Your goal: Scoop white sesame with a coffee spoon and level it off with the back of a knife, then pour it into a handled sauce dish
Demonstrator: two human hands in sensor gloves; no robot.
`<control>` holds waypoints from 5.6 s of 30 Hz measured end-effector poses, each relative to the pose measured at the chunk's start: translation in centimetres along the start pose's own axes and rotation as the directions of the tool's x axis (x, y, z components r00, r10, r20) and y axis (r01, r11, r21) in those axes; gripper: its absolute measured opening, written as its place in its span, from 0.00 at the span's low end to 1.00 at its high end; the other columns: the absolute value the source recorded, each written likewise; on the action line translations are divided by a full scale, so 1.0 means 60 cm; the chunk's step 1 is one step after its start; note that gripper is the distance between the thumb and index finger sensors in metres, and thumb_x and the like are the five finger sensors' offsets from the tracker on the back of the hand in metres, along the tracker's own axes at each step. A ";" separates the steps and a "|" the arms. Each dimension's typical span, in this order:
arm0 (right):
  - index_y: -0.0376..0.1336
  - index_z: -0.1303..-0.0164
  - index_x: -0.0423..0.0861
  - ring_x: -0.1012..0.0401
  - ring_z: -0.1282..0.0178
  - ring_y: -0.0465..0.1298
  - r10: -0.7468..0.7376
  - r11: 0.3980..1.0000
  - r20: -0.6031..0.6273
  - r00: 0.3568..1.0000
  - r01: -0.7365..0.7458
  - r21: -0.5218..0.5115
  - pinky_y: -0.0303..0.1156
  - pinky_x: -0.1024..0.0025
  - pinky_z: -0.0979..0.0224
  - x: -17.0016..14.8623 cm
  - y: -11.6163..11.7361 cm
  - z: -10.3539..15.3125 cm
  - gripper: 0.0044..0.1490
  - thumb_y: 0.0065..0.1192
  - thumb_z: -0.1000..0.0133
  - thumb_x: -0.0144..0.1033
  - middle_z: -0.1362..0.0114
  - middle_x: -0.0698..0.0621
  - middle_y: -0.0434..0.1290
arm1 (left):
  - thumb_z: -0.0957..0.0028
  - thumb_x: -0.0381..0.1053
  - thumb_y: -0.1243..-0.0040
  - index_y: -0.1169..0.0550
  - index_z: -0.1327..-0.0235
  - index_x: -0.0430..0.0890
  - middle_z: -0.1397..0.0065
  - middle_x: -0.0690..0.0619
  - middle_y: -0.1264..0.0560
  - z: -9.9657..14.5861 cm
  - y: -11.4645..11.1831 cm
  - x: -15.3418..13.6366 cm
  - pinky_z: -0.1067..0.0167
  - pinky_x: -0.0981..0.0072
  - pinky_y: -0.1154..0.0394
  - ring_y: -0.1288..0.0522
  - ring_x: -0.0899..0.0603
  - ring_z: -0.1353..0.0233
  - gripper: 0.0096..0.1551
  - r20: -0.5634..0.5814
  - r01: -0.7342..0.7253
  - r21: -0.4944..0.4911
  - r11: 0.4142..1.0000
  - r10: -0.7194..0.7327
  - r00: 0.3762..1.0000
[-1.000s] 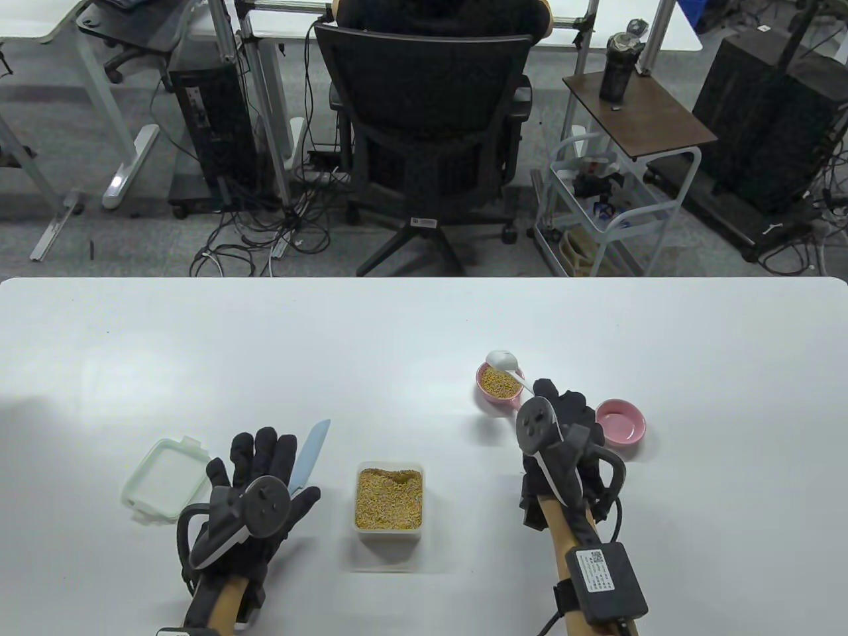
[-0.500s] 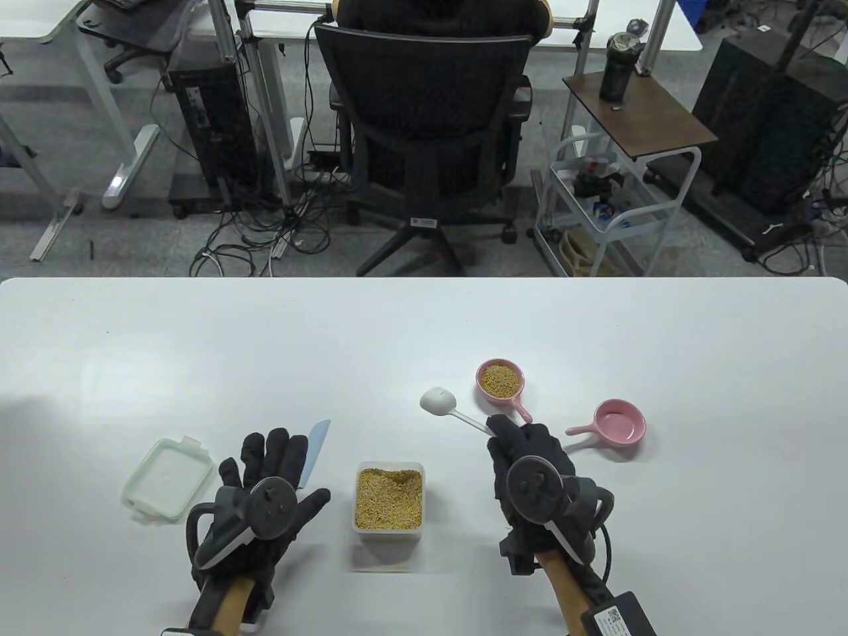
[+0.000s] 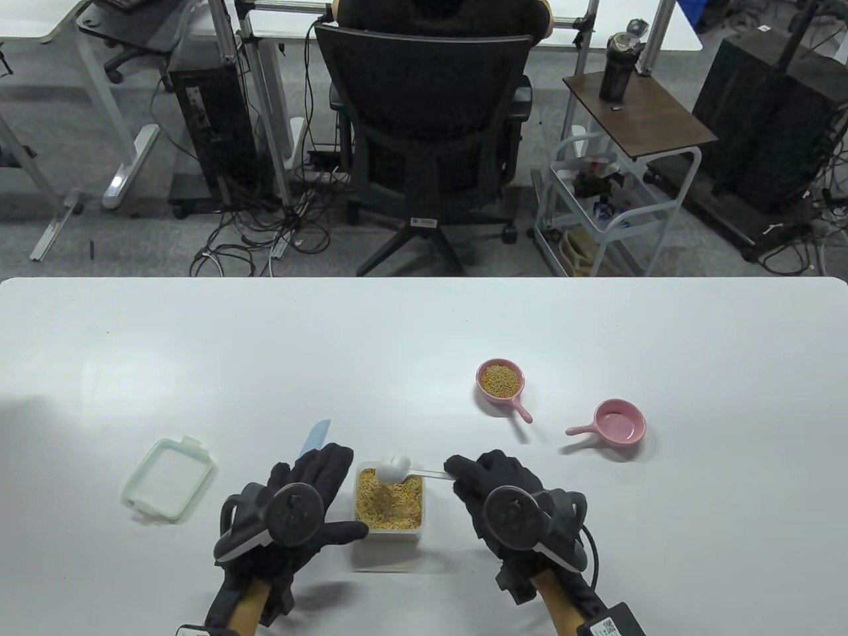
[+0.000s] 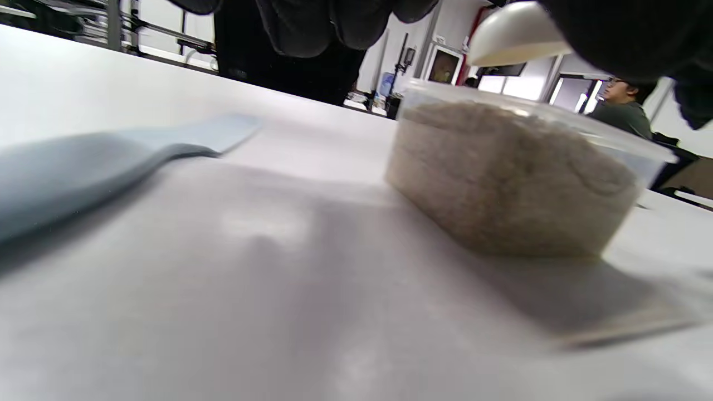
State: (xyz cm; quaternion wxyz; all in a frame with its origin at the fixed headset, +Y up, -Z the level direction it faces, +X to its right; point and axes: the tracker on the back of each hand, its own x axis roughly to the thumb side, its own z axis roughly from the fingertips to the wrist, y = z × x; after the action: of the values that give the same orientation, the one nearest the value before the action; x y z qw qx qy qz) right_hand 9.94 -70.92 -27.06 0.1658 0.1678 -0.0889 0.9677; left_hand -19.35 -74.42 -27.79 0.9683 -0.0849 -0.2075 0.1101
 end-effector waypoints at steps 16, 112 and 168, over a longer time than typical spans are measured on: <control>0.70 0.31 0.60 0.57 0.47 0.77 0.127 0.990 0.084 0.988 -0.131 0.047 0.74 0.50 0.35 0.022 0.031 -0.003 0.24 0.62 0.38 0.43 0.40 0.53 0.75 | 0.57 0.80 0.49 0.55 0.06 0.52 0.03 0.49 0.48 -0.030 -0.018 -0.006 0.19 0.27 0.49 0.45 0.33 0.06 0.68 -0.006 0.009 -0.126 0.992 -0.010 1.000; 0.76 0.42 0.38 0.63 0.74 0.78 -0.535 0.652 -0.507 0.676 0.712 0.261 0.78 0.57 0.59 -0.063 0.044 -0.004 0.24 0.59 0.35 0.39 0.67 0.58 0.79 | 0.46 0.78 0.55 0.52 0.07 0.50 0.05 0.48 0.44 0.014 0.009 -0.053 0.20 0.28 0.46 0.43 0.32 0.08 0.59 -0.253 0.086 0.018 0.996 -0.079 0.964; 0.75 0.41 0.38 0.62 0.73 0.78 -0.525 0.672 -0.497 0.691 0.695 0.256 0.78 0.57 0.58 -0.065 0.041 -0.001 0.24 0.58 0.35 0.40 0.66 0.57 0.79 | 0.42 0.67 0.38 0.18 0.39 0.56 0.46 0.57 0.17 0.031 0.025 0.048 0.24 0.39 0.33 0.17 0.48 0.47 0.24 0.083 0.060 0.144 0.988 -0.073 0.994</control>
State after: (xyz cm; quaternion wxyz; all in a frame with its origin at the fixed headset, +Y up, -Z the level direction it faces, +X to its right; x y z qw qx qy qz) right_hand 12.50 -74.35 -28.78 0.4591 0.0278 0.2211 0.8600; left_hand -17.85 -72.02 -25.34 0.9650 -0.0041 -0.2443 0.0957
